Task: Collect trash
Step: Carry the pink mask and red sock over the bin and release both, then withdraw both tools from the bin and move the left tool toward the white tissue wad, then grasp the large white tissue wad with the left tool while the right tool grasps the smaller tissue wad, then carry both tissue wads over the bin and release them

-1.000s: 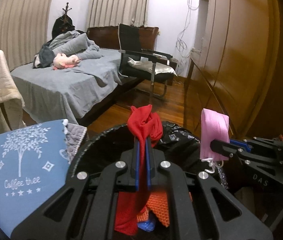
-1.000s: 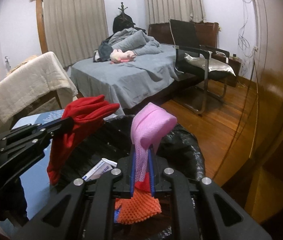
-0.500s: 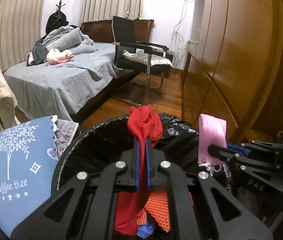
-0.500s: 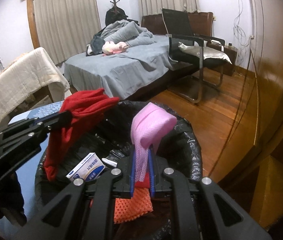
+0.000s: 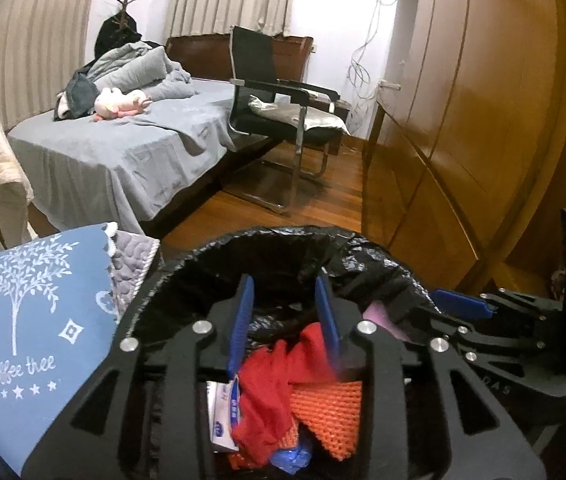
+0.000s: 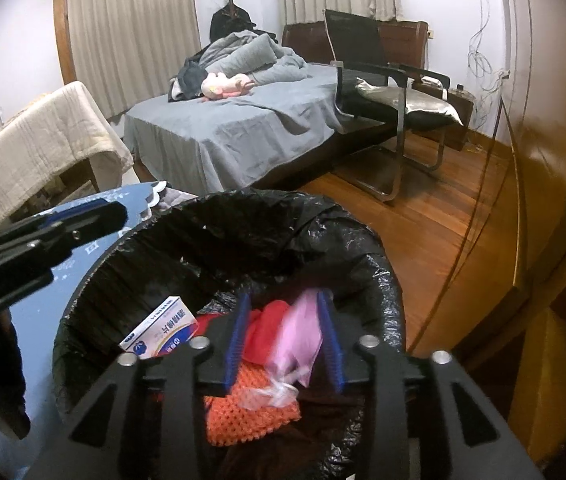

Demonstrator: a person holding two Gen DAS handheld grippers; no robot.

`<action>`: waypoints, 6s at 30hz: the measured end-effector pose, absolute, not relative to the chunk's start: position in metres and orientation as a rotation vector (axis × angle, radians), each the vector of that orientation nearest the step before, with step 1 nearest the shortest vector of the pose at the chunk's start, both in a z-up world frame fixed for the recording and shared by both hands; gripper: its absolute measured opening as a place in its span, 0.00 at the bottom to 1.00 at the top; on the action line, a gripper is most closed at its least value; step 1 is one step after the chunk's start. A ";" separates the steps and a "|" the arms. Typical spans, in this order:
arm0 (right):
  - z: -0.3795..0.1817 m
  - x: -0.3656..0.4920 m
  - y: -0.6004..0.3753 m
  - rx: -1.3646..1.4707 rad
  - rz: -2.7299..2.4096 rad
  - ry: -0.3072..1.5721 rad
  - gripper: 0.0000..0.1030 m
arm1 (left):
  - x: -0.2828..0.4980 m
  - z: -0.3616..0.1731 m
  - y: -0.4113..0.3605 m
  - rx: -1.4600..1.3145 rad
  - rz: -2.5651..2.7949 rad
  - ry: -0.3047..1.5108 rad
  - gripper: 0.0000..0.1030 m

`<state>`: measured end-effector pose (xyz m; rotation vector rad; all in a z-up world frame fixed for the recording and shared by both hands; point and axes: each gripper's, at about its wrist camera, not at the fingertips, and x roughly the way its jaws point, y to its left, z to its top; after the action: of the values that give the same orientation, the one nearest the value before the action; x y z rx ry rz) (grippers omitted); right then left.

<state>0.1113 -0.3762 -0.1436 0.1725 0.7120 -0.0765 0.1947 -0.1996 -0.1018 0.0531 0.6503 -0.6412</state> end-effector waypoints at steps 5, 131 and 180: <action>-0.140 0.106 -0.372 0.168 -0.088 0.695 0.68 | 0.194 -0.097 -0.188 0.057 -0.590 0.632 0.64; -0.189 0.262 0.159 -0.111 0.628 0.839 0.71 | 0.154 -0.139 0.332 -0.173 0.347 0.680 0.31; -0.070 0.168 -0.099 0.081 0.383 0.562 0.45 | 0.161 -0.070 0.086 -0.062 -0.080 0.563 0.31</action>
<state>0.1680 -0.0990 -0.0700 0.0810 0.5621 0.3834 0.1605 0.0865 -0.0698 -0.0617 0.5630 -0.0798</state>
